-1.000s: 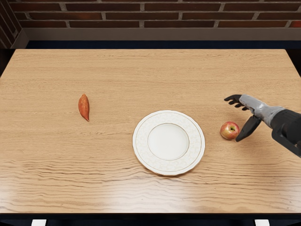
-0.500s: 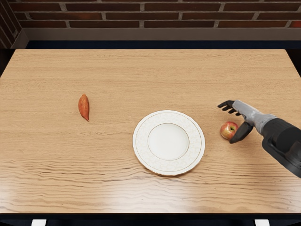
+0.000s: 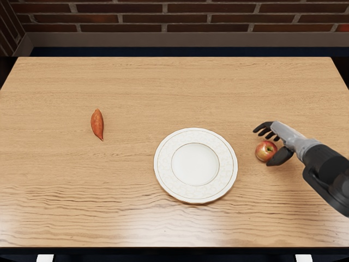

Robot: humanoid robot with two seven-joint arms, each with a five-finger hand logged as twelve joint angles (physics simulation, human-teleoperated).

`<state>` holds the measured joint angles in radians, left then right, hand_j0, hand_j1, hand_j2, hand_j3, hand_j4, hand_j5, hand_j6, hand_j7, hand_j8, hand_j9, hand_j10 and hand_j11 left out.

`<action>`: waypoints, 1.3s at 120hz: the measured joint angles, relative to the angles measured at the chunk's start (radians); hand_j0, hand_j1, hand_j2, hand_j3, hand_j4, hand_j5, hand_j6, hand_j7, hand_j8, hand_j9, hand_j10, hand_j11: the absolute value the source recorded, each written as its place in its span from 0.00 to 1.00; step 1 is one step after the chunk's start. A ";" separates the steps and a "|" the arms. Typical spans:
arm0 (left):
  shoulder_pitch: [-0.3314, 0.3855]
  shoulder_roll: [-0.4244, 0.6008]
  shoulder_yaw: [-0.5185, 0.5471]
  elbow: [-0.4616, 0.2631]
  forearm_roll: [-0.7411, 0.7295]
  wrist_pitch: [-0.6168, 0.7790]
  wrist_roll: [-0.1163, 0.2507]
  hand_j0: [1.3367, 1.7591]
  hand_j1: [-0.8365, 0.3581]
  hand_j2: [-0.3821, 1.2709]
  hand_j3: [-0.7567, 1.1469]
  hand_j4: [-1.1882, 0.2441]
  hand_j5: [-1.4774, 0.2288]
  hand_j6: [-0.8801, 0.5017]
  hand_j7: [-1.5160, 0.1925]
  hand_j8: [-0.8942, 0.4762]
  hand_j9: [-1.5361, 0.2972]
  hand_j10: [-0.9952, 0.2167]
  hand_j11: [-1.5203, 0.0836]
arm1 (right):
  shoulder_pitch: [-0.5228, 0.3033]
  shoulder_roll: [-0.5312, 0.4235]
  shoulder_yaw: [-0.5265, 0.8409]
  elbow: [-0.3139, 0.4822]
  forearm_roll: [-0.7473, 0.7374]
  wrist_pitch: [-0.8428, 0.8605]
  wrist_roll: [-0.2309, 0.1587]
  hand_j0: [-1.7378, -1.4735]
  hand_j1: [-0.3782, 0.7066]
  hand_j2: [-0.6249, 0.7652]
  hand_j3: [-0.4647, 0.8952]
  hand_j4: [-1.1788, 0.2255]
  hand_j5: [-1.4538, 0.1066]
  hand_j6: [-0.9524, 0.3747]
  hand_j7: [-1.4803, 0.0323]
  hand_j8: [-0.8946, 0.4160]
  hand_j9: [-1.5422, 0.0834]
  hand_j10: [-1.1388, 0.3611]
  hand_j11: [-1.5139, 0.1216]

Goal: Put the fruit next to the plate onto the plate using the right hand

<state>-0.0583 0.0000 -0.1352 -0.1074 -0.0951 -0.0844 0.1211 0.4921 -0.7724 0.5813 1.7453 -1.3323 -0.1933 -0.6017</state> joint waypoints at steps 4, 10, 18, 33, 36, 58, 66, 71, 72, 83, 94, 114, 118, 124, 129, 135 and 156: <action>0.000 0.000 0.000 0.000 0.000 0.000 0.000 0.76 0.99 0.23 0.40 0.83 0.87 0.64 0.89 0.65 0.84 0.82 0.95 | -0.001 0.001 0.000 0.000 -0.001 -0.002 0.001 0.30 0.44 0.40 0.34 0.57 0.62 0.43 0.66 0.40 0.65 0.51 0.63; 0.000 0.000 0.000 0.000 0.000 0.000 0.000 0.76 0.99 0.23 0.40 0.83 0.87 0.64 0.89 0.65 0.84 0.82 0.95 | -0.004 0.001 0.000 0.000 -0.003 -0.004 0.002 0.30 0.45 0.40 0.34 0.57 0.61 0.43 0.65 0.39 0.64 0.50 0.62; 0.000 0.000 0.000 0.000 0.000 0.000 0.000 0.76 0.99 0.23 0.40 0.83 0.87 0.64 0.89 0.65 0.84 0.82 0.95 | -0.009 0.001 0.000 0.000 -0.004 -0.008 0.008 0.30 0.46 0.40 0.34 0.55 0.60 0.41 0.64 0.38 0.63 0.49 0.61; 0.000 0.000 0.000 0.000 0.000 0.000 0.000 0.76 0.99 0.23 0.40 0.83 0.87 0.64 0.89 0.65 0.84 0.82 0.95 | -0.015 0.002 0.000 0.000 -0.005 -0.014 0.014 0.30 0.49 0.39 0.34 0.54 0.58 0.40 0.62 0.36 0.61 0.48 0.59; 0.000 0.000 0.000 0.000 0.000 0.000 0.000 0.76 0.99 0.23 0.40 0.83 0.87 0.64 0.89 0.65 0.84 0.82 0.95 | -0.016 0.002 0.000 0.000 -0.005 -0.015 0.015 0.30 0.49 0.39 0.34 0.54 0.58 0.39 0.61 0.36 0.61 0.47 0.59; 0.000 0.000 0.000 0.000 0.000 0.000 0.000 0.76 0.99 0.23 0.40 0.83 0.87 0.64 0.89 0.65 0.84 0.82 0.95 | -0.023 0.006 0.000 0.000 -0.015 -0.017 0.021 0.31 0.52 0.41 0.34 0.51 0.54 0.36 0.58 0.35 0.57 0.45 0.55; 0.000 0.000 0.000 0.000 0.000 0.000 0.000 0.76 0.99 0.23 0.40 0.83 0.87 0.64 0.89 0.65 0.84 0.82 0.95 | -0.025 0.011 0.000 0.000 -0.018 -0.017 0.022 0.31 0.53 0.43 0.34 0.49 0.53 0.35 0.56 0.37 0.56 0.44 0.54; 0.000 0.000 0.000 0.000 0.000 0.000 0.000 0.76 0.99 0.23 0.40 0.83 0.87 0.64 0.89 0.65 0.84 0.82 0.95 | -0.025 0.013 0.000 0.000 -0.019 -0.017 0.022 0.31 0.54 0.43 0.34 0.48 0.52 0.35 0.55 0.37 0.55 0.43 0.53; 0.000 0.000 0.000 0.000 0.000 0.000 0.000 0.76 0.99 0.23 0.40 0.83 0.87 0.64 0.89 0.65 0.84 0.82 0.95 | -0.026 0.013 0.000 0.000 -0.019 -0.017 0.022 0.31 0.54 0.43 0.34 0.48 0.52 0.35 0.55 0.37 0.55 0.43 0.53; 0.000 0.000 0.000 0.000 0.000 0.000 0.000 0.76 0.99 0.23 0.40 0.83 0.87 0.64 0.89 0.65 0.84 0.82 0.95 | -0.029 0.015 0.001 0.000 -0.024 -0.018 0.023 0.32 0.54 0.43 0.34 0.45 0.50 0.37 0.52 0.39 0.52 0.40 0.50; 0.000 0.000 0.000 0.000 0.000 0.000 0.000 0.76 0.99 0.23 0.40 0.83 0.87 0.64 0.89 0.65 0.84 0.82 0.95 | -0.030 0.017 0.001 0.000 -0.024 -0.019 0.024 0.32 0.56 0.47 0.34 0.42 0.47 0.38 0.49 0.41 0.49 0.41 0.47; 0.000 0.000 0.000 0.000 0.000 0.000 0.000 0.76 0.99 0.23 0.40 0.83 0.87 0.64 0.89 0.65 0.84 0.82 0.95 | -0.032 0.018 0.000 0.000 -0.022 -0.017 0.033 0.33 0.56 0.50 0.34 0.38 0.40 0.38 0.43 0.43 0.43 0.42 0.41; 0.000 0.000 0.000 0.000 0.000 0.000 0.000 0.76 0.99 0.23 0.40 0.83 0.87 0.64 0.89 0.65 0.84 0.82 0.95 | -0.032 0.018 0.000 0.000 -0.021 -0.017 0.036 0.33 0.56 0.52 0.34 0.37 0.39 0.37 0.42 0.43 0.42 0.41 0.40; 0.000 0.000 0.000 0.000 0.000 0.000 0.000 0.76 0.99 0.23 0.40 0.83 0.87 0.64 0.89 0.65 0.84 0.82 0.95 | -0.033 0.017 0.000 0.000 -0.020 -0.017 0.041 0.33 0.56 0.56 0.34 0.36 0.37 0.36 0.40 0.42 0.40 0.40 0.38; 0.000 0.000 0.000 0.000 0.000 0.000 0.000 0.76 0.99 0.23 0.40 0.83 0.87 0.64 0.89 0.65 0.84 0.82 0.95 | -0.033 0.017 0.001 0.000 -0.020 -0.017 0.046 0.33 0.56 0.59 0.34 0.35 0.35 0.35 0.39 0.41 0.38 0.39 0.36; 0.000 0.000 0.000 0.000 0.000 0.000 0.000 0.76 0.99 0.23 0.40 0.83 0.87 0.64 0.89 0.65 0.84 0.82 0.95 | -0.033 0.017 0.001 -0.001 -0.018 -0.016 0.055 0.33 0.56 0.64 0.34 0.34 0.33 0.34 0.37 0.40 0.36 0.37 0.34; 0.000 0.000 0.000 0.000 0.000 0.000 0.000 0.76 0.99 0.23 0.40 0.83 0.87 0.64 0.89 0.65 0.84 0.82 0.95 | -0.032 0.017 0.005 -0.005 -0.003 -0.013 0.068 0.32 0.61 0.73 0.34 0.31 0.26 0.39 0.32 0.44 0.31 0.40 0.28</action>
<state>-0.0583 0.0000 -0.1352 -0.1074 -0.0951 -0.0844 0.1211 0.4606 -0.7551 0.5867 1.7407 -1.3353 -0.2062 -0.5336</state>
